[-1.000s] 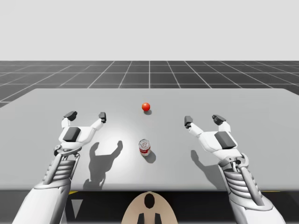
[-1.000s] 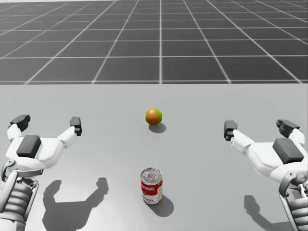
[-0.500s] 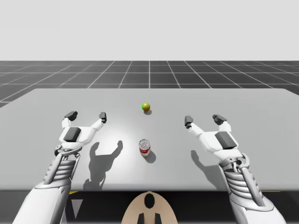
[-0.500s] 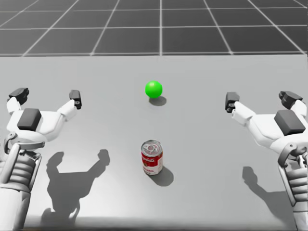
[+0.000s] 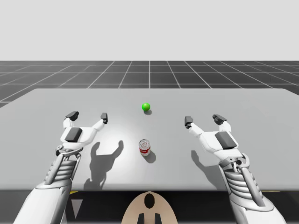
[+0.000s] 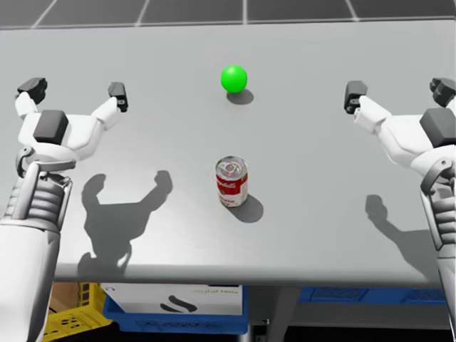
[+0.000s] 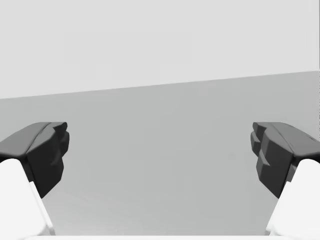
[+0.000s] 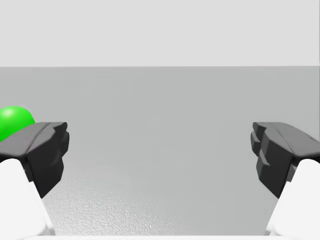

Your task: Watch the red light. When it turns green, pick up the object.

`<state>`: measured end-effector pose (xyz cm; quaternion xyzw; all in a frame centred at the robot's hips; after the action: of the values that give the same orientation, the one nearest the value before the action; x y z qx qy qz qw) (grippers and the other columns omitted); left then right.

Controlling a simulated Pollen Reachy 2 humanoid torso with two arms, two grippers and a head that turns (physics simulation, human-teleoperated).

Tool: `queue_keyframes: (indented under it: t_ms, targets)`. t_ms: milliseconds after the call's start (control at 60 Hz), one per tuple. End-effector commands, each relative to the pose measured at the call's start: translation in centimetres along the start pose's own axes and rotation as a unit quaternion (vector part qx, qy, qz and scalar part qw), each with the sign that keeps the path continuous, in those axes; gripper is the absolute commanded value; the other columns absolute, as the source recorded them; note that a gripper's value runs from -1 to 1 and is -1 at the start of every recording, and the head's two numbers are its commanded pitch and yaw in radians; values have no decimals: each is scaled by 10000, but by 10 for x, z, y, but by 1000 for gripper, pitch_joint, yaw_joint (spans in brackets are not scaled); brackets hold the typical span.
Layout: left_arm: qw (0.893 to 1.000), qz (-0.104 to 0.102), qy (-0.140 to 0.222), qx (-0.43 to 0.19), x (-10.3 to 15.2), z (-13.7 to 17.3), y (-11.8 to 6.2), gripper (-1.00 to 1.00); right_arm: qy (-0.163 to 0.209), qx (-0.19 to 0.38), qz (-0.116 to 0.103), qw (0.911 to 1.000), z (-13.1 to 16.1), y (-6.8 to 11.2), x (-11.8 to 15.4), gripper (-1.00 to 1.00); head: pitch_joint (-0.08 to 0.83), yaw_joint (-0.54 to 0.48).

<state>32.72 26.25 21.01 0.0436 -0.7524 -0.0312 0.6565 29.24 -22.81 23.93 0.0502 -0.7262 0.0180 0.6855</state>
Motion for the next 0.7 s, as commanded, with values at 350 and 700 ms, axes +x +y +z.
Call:
queue_keyframes:
  t_ms: [350,700]
  targets:
    - [9809,408,498,-1836,7,39,-27,-1000,57,-94,-92,9999,-3,-1,-5,-1000,719,49]
    - [9180,-30,1168,-3790,-11,68,-44,-1000,65,-98,-69,9999,-5,-2,-7,-1000,720,41]
